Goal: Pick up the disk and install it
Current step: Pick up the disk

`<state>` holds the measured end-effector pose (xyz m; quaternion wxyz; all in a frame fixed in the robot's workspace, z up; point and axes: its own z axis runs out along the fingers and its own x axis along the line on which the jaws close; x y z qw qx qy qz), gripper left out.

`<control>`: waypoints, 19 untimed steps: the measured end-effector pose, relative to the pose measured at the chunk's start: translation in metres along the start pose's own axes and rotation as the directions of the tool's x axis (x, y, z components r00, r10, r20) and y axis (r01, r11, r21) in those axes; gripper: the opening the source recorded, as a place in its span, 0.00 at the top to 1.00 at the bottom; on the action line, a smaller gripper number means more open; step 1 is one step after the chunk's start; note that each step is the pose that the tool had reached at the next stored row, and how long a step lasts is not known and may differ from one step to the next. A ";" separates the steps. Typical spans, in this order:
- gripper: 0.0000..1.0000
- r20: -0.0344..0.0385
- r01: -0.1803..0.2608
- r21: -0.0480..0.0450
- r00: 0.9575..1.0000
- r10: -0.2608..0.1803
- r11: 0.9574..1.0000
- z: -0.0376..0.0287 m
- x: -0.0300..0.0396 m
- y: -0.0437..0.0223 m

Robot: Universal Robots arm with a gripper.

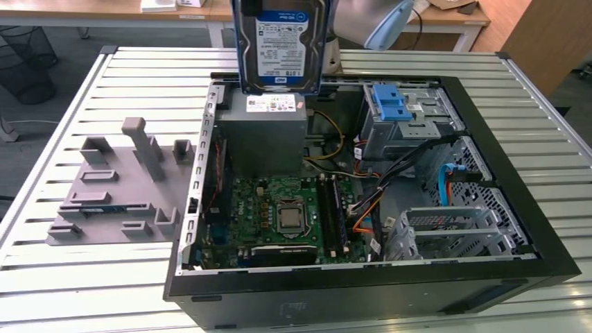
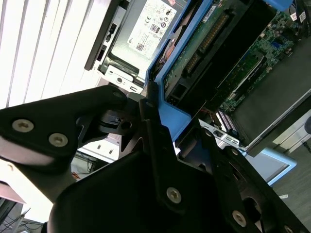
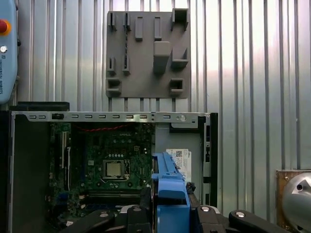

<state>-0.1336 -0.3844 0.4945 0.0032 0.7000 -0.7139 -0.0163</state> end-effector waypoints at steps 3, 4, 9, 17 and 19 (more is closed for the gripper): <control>0.63 0.000 0.000 0.000 1.000 0.000 1.000 0.0000 0.0021 -0.0002; 0.63 0.000 0.000 0.000 1.000 0.000 1.000 0.0000 0.0030 -0.0005; 0.63 0.000 0.000 0.000 1.000 0.000 1.000 -0.0003 0.0047 -0.0077; 0.63 0.000 0.000 0.000 1.000 0.000 1.000 -0.0005 0.0047 -0.0129; 0.63 0.000 0.000 0.000 1.000 0.000 1.000 -0.0004 0.0048 -0.0132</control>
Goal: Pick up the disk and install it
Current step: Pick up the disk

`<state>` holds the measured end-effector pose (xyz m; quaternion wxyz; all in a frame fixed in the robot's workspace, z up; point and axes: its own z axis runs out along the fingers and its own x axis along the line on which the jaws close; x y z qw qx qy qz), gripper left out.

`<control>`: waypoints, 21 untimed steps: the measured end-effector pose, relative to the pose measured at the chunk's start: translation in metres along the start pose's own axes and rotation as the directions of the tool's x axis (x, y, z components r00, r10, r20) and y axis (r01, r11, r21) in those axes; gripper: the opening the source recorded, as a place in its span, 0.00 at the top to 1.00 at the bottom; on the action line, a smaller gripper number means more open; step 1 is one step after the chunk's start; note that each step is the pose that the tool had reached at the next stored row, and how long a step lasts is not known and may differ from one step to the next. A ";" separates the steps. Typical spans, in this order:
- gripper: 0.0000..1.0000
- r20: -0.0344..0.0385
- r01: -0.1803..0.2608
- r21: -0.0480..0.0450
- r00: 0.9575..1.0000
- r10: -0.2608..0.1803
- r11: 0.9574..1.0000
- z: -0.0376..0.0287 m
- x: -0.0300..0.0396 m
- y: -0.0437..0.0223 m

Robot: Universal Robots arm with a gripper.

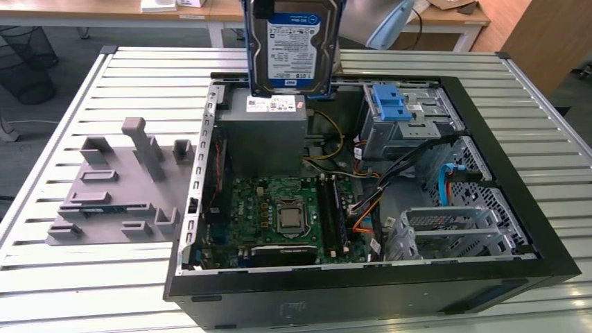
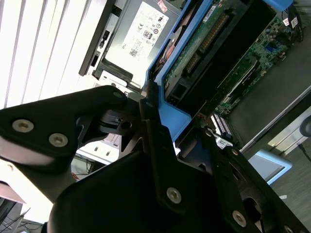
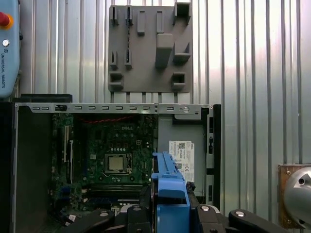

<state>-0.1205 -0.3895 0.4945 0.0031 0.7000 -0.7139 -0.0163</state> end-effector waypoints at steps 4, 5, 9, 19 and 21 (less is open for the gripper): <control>0.63 0.000 0.000 0.000 1.000 0.000 1.000 0.0000 0.0000 -0.0008; 0.63 0.000 0.000 0.000 1.000 0.000 1.000 -0.0001 0.0000 -0.0011; 0.63 0.000 0.000 0.000 1.000 0.000 1.000 -0.0001 0.0001 -0.0020; 0.63 0.000 0.000 0.000 1.000 0.000 1.000 -0.0003 0.0076 -0.0029; 0.63 0.000 0.000 0.000 1.000 0.000 1.000 -0.0003 0.0106 -0.0030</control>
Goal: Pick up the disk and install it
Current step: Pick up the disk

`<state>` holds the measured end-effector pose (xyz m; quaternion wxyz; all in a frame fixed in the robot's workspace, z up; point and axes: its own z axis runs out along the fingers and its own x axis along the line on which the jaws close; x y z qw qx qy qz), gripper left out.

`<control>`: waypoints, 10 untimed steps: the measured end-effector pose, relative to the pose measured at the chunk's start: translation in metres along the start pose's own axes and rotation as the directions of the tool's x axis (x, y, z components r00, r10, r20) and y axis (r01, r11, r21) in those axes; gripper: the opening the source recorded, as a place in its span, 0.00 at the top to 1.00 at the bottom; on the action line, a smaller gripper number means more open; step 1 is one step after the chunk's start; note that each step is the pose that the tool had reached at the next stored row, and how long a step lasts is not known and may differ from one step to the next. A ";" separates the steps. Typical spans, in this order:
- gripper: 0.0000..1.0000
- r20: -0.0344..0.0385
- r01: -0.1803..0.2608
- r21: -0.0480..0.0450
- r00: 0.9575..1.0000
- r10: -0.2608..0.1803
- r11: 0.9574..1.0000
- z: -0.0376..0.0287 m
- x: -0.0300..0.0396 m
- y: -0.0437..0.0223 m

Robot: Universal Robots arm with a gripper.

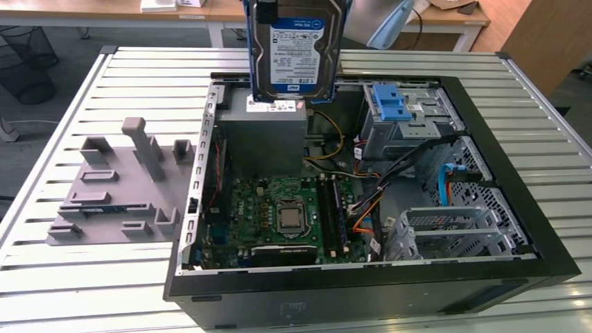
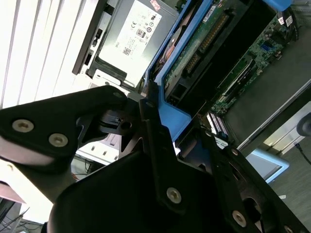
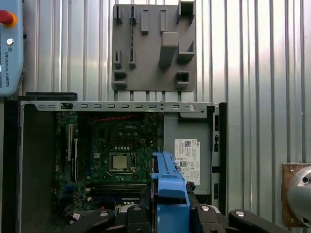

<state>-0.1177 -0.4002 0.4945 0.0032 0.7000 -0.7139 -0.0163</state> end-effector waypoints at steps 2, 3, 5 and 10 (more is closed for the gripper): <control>0.63 0.000 0.000 0.000 1.000 0.000 1.000 -0.0001 0.0028 -0.0001; 0.63 0.000 0.000 0.000 1.000 0.000 1.000 -0.0001 0.0040 -0.0001; 0.63 0.000 0.000 0.000 1.000 0.000 1.000 -0.0001 0.0051 -0.0001; 0.63 0.000 0.000 0.000 1.000 0.000 1.000 -0.0002 0.0095 -0.0002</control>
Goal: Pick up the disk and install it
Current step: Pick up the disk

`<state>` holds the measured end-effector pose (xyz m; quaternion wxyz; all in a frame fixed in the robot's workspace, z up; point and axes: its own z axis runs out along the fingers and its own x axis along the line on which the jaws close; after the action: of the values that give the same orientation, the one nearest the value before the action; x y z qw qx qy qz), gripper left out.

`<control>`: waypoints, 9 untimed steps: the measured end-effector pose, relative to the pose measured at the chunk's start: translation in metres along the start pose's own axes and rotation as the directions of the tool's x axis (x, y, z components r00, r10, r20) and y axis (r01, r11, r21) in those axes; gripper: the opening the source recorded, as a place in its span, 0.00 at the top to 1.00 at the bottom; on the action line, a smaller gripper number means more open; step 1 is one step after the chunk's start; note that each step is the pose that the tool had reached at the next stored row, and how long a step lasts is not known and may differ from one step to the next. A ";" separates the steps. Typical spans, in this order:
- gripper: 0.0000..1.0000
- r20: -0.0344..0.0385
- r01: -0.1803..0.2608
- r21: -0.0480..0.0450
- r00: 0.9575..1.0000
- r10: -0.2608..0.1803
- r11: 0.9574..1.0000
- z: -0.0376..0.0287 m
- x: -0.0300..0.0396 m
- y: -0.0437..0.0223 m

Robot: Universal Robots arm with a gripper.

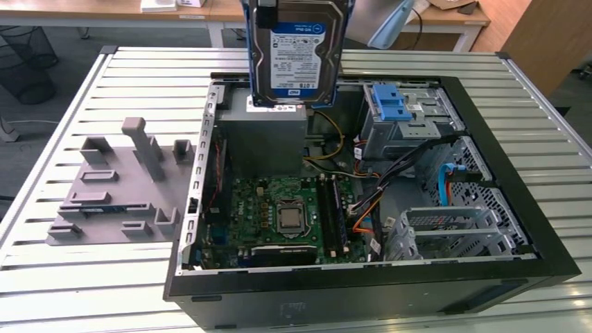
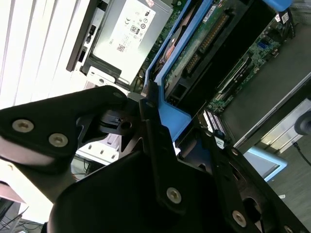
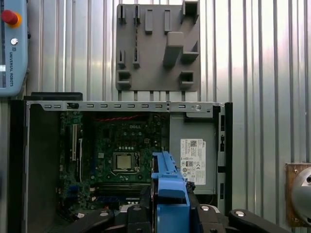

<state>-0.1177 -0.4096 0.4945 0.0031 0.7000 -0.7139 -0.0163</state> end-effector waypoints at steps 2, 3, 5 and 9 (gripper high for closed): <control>0.63 0.000 0.000 0.000 1.000 0.000 1.000 0.0000 0.0018 0.0000; 0.63 0.000 0.000 0.000 1.000 0.000 1.000 0.0000 0.0027 -0.0001; 0.63 0.000 0.000 0.000 1.000 0.000 1.000 -0.0001 0.0045 -0.0001; 0.63 0.000 0.000 0.000 1.000 0.000 1.000 -0.0002 0.0077 -0.0002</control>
<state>-0.1177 -0.4174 0.4945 0.0032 0.7000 -0.7139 -0.0163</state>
